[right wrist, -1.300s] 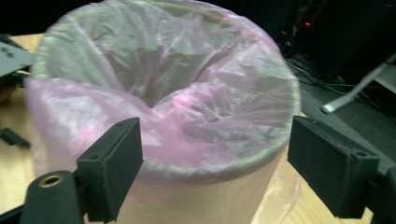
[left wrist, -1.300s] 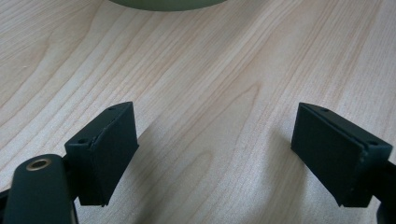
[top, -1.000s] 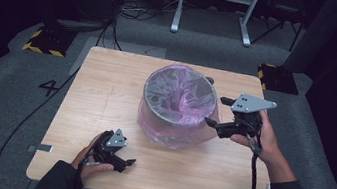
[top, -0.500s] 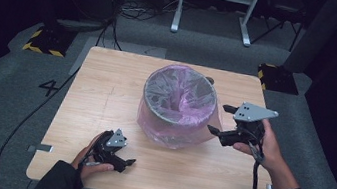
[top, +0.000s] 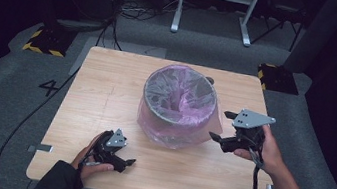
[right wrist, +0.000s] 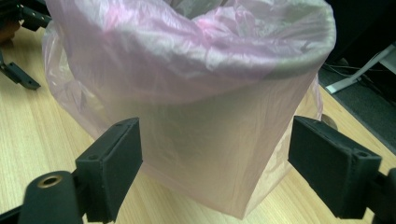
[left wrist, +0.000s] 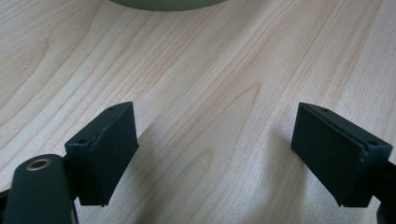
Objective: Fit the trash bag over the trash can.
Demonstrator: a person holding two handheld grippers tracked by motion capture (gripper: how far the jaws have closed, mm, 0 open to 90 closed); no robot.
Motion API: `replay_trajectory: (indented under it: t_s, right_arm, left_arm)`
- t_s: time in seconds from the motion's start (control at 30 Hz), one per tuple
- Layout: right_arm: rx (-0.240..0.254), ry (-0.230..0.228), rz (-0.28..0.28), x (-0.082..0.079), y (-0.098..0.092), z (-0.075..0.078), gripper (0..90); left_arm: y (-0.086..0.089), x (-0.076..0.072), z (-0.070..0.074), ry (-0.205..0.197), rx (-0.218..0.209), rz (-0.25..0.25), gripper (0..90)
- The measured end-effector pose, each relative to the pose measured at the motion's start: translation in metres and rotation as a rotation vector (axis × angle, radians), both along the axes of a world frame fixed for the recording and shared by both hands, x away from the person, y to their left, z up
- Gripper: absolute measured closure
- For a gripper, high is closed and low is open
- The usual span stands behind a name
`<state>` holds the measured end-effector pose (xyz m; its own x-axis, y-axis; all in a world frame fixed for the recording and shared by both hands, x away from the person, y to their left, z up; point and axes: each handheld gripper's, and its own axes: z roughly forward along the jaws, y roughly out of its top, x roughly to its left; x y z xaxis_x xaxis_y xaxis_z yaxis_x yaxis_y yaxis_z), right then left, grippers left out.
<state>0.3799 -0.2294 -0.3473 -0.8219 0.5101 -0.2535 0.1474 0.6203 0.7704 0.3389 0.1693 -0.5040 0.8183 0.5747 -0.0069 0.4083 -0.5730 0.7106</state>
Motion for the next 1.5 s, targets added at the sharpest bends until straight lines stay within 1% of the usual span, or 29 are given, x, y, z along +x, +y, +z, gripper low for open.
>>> replay_trajectory:
  t_s: [0.17,0.53,0.73,1.0,1.13,1.27,1.37,1.5]
  right_arm:
    - [-0.018,0.001,-0.004,-0.002,-0.003,-0.005,17.4]
    - [-0.059,0.035,-0.02,-0.004,-0.011,-0.023,17.4]
    - [-0.081,0.054,-0.019,-0.007,-0.014,-0.031,17.4]
    - [-0.118,0.056,-0.035,-0.011,-0.021,-0.043,17.4]
    - [-0.117,0.068,-0.043,-0.012,-0.025,-0.05,17.4]
    - [-0.139,0.073,-0.056,-0.013,-0.028,-0.057,17.4]
    - [-0.141,0.081,-0.058,-0.014,-0.029,-0.062,17.4]
    - [-0.165,0.076,-0.073,-0.017,-0.031,-0.068,17.4]
  left_arm:
    - [0.0,0.0,0.0,0.0,-0.001,0.0,14.0]
    - [0.0,0.0,0.0,0.001,-0.001,0.0,14.0]
    - [0.0,0.0,0.0,0.001,-0.001,0.0,14.0]
    - [0.0,0.0,0.0,0.001,-0.001,0.0,14.0]
    - [0.0,0.0,0.0,0.001,-0.001,0.0,14.0]
    - [0.0,0.0,0.0,0.0,0.0,0.0,14.0]
    - [0.0,0.0,0.0,0.0,-0.001,-0.001,14.0]
    - [0.0,0.0,0.0,0.001,-0.001,0.0,14.0]
